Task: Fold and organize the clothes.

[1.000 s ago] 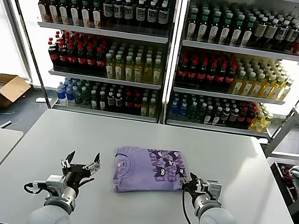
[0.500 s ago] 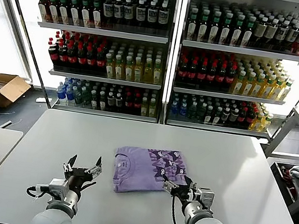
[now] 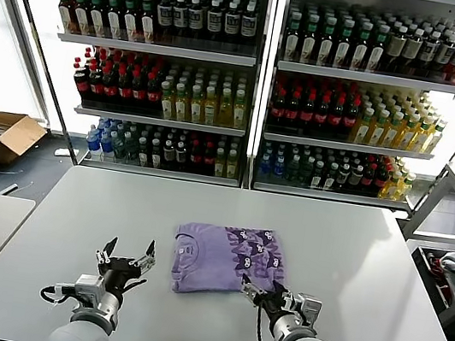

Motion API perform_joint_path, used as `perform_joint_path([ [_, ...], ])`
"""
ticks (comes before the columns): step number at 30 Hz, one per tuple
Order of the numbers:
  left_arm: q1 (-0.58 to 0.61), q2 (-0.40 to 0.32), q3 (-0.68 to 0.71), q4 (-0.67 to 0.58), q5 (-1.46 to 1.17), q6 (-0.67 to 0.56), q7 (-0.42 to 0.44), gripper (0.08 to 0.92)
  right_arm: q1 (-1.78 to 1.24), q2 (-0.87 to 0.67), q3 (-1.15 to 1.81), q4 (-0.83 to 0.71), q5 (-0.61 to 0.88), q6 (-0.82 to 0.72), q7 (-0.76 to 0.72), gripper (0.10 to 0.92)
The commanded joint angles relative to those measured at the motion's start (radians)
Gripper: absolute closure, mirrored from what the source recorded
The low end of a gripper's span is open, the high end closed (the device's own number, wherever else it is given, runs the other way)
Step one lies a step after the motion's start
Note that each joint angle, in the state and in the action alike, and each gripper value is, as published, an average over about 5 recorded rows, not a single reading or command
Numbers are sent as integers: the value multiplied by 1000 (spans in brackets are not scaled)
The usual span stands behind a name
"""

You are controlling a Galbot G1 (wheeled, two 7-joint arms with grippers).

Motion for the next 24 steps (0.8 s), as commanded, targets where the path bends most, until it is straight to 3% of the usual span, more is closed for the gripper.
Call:
perform_joint_path([
  [1,9,5,-14,-23,18,-20,8,177,-21,23,27,69,13,1,-1,203],
  [3,16,6,-21,-36,41,-40,15,177,-24,15,37,120,-49,6,-14,203],
  [5,21,5,-29,-50,62,-64,21,177,-33,1,42,168,-201,20,-35,203],
  [9,39,-8,-56,-91,90,-113,36,177,-96,-47,84,207,-750,100,-84,203],
  [11,48,-16,-69,-109,104,-131,43,177,-152,-66,148,195,-930,152,-91,203],
  [18,59,-24,-79,-119,140,-172,71,177,-265,-48,299,160,-671,197,-16,203],
  [24,73,-28,-82,-106,152,-170,58,177,-260,-33,311,177,-628,198,-11,203],
])
